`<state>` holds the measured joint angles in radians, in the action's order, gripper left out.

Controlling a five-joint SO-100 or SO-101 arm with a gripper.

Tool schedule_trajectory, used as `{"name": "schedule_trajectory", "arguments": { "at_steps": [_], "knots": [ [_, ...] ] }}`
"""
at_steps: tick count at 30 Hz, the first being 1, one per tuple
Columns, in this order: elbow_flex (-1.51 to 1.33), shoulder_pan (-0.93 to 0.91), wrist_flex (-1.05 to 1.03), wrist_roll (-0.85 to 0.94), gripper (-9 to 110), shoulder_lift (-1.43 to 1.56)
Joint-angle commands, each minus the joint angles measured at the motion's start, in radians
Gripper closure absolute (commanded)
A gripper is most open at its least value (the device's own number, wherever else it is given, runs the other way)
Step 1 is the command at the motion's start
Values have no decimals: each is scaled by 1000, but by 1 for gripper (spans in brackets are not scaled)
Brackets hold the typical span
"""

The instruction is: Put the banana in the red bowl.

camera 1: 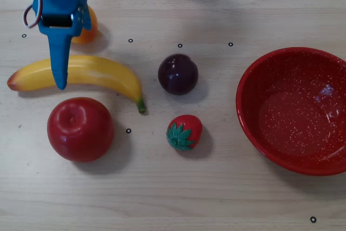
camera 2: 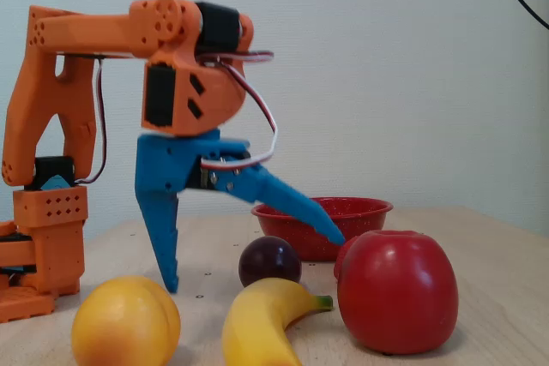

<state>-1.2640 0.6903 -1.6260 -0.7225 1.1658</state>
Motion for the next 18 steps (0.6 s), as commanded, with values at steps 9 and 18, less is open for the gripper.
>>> {"name": "schedule_trajectory", "arguments": {
  "at_steps": [9,18],
  "knots": [
    [206,38,58,-64,36,-81],
    [268,38,67,-86,37,-160]
  ]
}}
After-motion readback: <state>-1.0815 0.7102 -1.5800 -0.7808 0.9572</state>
